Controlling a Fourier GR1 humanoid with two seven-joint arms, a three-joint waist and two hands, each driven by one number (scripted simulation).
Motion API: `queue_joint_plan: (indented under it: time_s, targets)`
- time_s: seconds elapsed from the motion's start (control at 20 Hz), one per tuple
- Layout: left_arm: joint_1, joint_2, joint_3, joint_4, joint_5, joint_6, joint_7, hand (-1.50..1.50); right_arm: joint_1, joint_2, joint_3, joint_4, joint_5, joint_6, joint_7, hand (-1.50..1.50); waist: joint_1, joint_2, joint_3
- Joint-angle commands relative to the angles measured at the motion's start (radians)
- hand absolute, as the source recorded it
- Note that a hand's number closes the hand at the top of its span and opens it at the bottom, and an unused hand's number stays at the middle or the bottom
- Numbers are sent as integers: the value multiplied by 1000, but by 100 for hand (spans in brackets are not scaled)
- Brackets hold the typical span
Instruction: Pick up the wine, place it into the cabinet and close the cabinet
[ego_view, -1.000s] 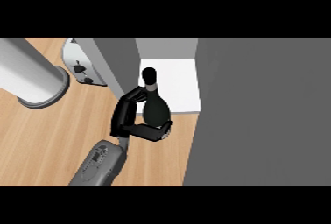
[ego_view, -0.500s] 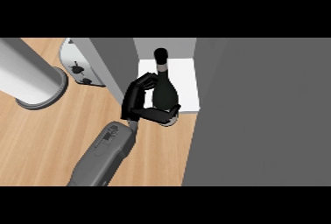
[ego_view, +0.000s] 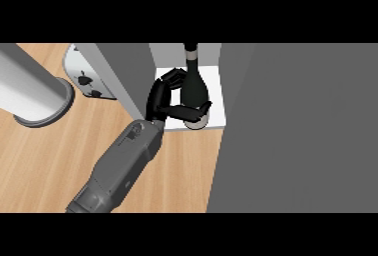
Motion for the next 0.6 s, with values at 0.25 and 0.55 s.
queue_joint_plan:
  time_s: [0.25, 0.55]
  targets:
    - [-152, 0, -40, 238, 29, 82, 6, 150, 77, -23, 20, -183, -55, 21, 27, -150, -33, 8, 0]
    - [-209, 0, 57, 334, 107, 64, -10, 150, 123, -38, 27, -145, -73, 57, -40, -150, -49, 13, 1]
